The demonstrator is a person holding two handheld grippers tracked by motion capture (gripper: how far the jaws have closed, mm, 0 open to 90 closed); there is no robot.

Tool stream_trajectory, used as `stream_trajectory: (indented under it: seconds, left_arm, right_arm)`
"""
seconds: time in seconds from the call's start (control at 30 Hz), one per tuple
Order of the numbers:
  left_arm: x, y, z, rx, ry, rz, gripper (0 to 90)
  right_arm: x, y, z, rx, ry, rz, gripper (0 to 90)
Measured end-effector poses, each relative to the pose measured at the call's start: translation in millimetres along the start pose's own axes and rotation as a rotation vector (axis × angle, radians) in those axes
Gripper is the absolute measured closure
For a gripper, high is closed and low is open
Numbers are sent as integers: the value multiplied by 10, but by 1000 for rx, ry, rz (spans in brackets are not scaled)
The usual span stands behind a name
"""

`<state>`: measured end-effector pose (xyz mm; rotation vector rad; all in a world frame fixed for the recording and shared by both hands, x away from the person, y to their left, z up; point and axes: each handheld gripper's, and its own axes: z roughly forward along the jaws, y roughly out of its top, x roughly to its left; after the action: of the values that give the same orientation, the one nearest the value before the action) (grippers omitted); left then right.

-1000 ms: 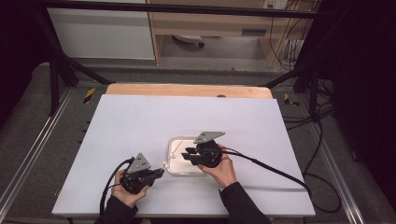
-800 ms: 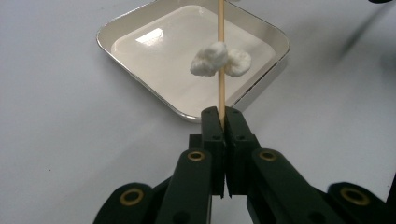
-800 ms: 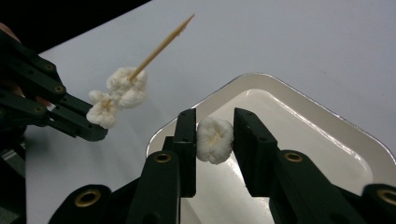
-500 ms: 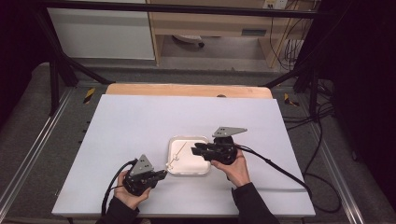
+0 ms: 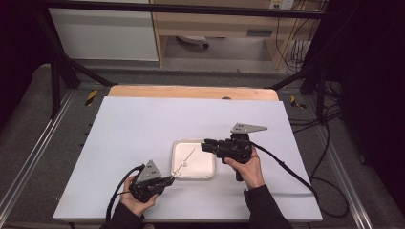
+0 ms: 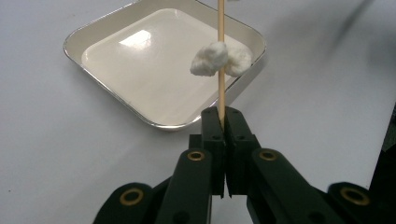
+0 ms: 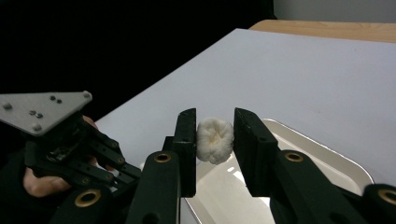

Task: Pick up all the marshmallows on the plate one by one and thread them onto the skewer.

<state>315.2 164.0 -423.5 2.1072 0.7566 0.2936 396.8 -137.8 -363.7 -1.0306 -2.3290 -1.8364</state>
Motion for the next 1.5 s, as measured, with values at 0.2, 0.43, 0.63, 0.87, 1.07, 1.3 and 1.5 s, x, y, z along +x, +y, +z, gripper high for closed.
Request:
stream_trajectory:
  seconds: [0.2,0.43,0.63,0.87,1.07,1.3,1.5]
  left_arm:
    - [-21,5,2,-5,-7,9,885]
    - [-35,9,1,-8,-10,12,885]
    - [-39,11,1,-10,-11,14,885]
    - [-50,12,7,-6,-12,20,885]
    - [-50,8,10,-4,-12,21,885]
    - [-49,-2,14,-11,-14,13,885]
    - [-55,-12,27,-14,-12,11,885]
  right_arm:
    - [-17,37,-6,-21,52,43,712]
    - [-29,3,54,-4,78,61,713]
    - [-38,-9,82,0,93,71,715]
    - [-42,-32,114,10,101,74,716]
    - [-38,-64,147,22,113,81,724]
    - [-18,-103,178,22,119,85,748]
    - [10,-140,201,12,122,85,761]
